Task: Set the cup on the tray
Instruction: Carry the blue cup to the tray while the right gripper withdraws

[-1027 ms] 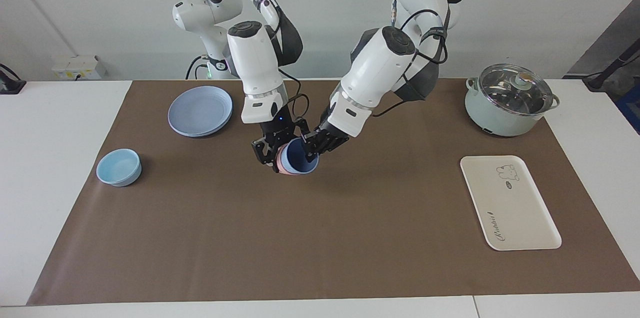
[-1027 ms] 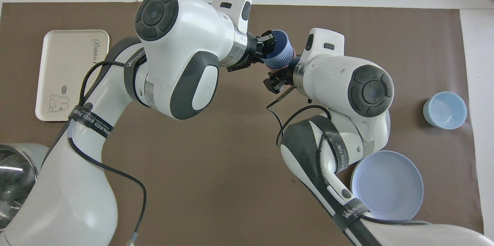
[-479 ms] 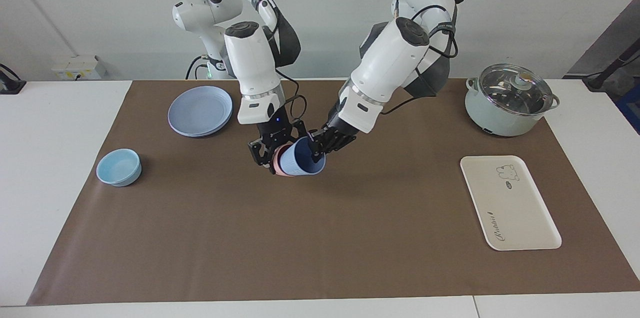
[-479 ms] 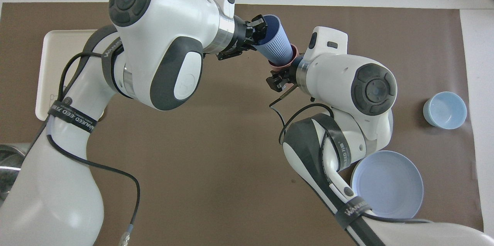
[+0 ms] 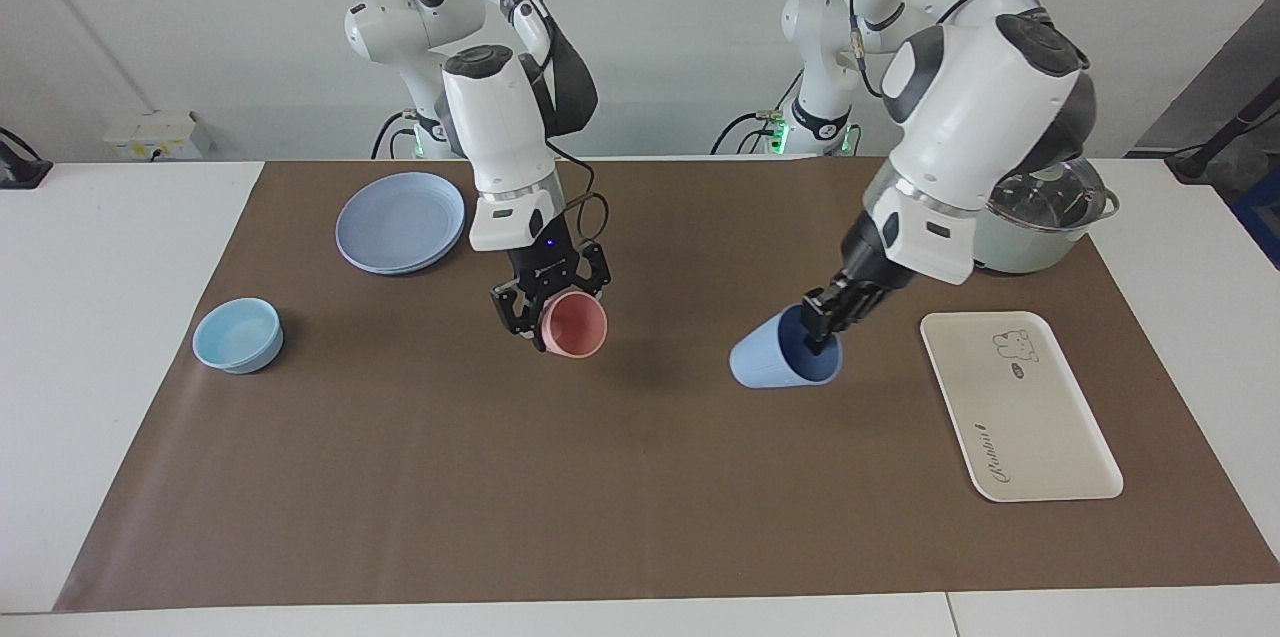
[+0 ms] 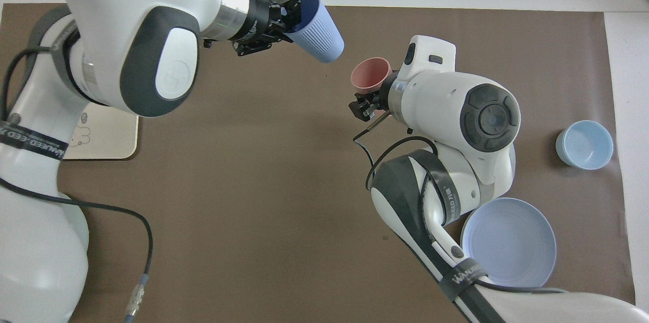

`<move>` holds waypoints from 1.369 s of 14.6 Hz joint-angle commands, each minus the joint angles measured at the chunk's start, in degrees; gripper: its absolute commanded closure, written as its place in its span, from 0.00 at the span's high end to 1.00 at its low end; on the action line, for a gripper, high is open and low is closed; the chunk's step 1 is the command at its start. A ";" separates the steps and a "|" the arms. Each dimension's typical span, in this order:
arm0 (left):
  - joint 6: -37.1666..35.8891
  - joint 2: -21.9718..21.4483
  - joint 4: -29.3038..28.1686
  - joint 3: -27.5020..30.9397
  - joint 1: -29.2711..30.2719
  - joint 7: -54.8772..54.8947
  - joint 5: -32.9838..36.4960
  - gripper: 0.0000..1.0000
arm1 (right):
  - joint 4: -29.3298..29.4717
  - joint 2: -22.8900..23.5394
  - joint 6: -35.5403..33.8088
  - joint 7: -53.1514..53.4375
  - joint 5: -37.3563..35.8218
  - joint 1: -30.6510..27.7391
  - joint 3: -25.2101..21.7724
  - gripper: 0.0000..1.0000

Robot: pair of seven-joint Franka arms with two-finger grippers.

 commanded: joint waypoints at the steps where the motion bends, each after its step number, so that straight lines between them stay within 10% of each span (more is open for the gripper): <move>1: 1.64 -4.98 -8.05 -0.25 8.19 16.72 1.70 0.00 | -0.10 0.48 2.77 -8.38 4.28 -4.84 0.80 0.00; 6: 21.56 -12.80 -30.96 -0.33 20.33 38.55 1.70 0.00 | 0.26 0.66 0.68 -46.06 43.89 -13.36 0.71 0.00; 14: 41.62 -11.16 -45.94 0.19 25.97 49.84 1.70 0.00 | 2.63 6.63 -14.45 -71.33 65.46 -27.26 0.71 0.00; 19: 43.67 -7.81 -44.90 0.02 26.68 49.75 -2.41 0.00 | 9.65 16.99 -22.63 -82.49 71.81 -32.27 0.88 0.00; 20: 43.50 -7.72 -44.11 0.02 26.41 49.58 -4.44 0.35 | 10.10 17.79 -23.50 -83.37 71.90 -32.45 0.88 0.00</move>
